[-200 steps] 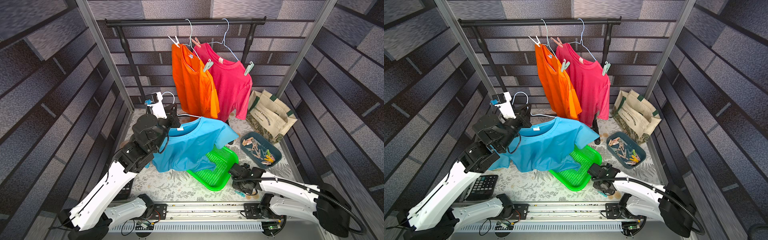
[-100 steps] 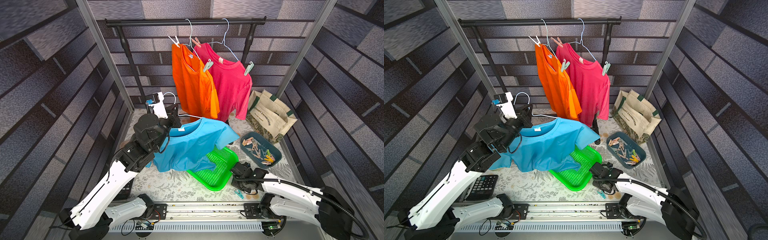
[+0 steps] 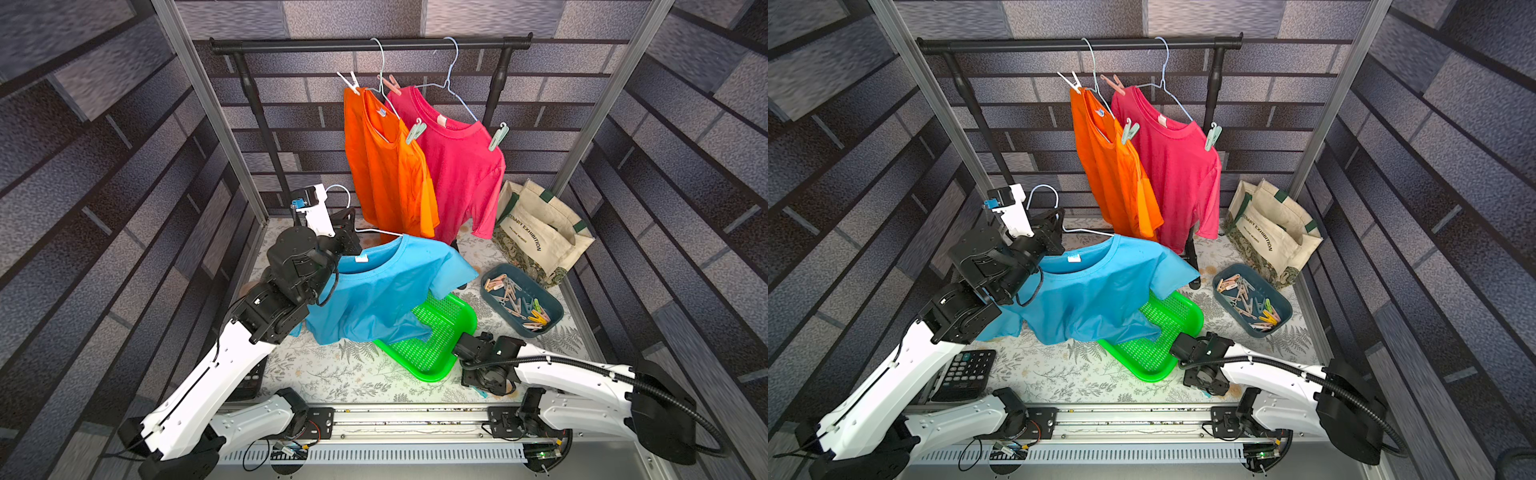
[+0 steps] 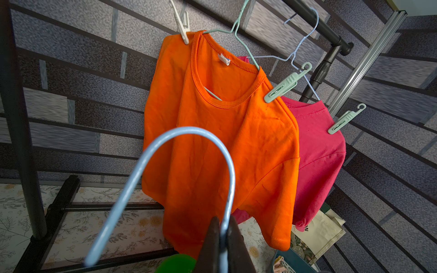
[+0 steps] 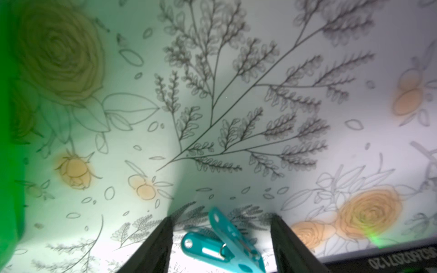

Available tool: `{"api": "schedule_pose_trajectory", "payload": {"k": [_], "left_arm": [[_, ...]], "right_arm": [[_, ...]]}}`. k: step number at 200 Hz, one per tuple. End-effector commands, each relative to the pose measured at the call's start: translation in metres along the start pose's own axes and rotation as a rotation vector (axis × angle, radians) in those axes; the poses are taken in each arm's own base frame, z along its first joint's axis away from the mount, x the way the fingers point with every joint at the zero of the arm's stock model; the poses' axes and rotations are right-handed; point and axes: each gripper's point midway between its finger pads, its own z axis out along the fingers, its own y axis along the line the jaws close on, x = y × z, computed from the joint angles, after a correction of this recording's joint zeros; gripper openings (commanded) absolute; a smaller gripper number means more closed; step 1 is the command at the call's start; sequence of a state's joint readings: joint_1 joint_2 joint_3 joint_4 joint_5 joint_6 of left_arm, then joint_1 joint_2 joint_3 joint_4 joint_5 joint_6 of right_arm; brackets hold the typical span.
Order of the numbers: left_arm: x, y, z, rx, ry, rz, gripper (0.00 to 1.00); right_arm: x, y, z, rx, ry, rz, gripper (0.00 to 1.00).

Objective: Use clothespins to secure the t-shirt on both sides of the hanger
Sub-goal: Pick up the clothespin.

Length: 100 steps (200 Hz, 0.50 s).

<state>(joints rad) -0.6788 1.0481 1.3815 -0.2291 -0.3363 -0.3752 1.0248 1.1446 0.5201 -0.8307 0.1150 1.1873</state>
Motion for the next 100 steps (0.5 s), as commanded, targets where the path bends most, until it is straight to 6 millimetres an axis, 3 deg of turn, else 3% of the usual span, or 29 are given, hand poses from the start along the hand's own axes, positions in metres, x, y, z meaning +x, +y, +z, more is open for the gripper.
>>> {"api": "schedule_pose_trajectory", "payload": {"k": [1, 37, 70, 100], "left_arm": [[-0.008, 0.002, -0.005, 0.007, -0.027, -0.025, 0.08], [-0.008, 0.005, -0.006, 0.001, -0.027, -0.027, 0.08], [-0.006, 0.010, -0.006, -0.007, -0.025, -0.036, 0.08], [-0.005, 0.014, -0.004, -0.010, -0.020, -0.048, 0.08]], "right_arm": [[0.011, -0.007, 0.007, 0.045, 0.026, 0.037, 0.70], [0.018, -0.005, 0.017, 0.046, 0.053, 0.038, 0.72], [0.025, -0.003, 0.027, 0.032, 0.078, 0.048, 0.51], [0.029, -0.009, 0.023, 0.050, 0.098, 0.041, 0.41]]}}
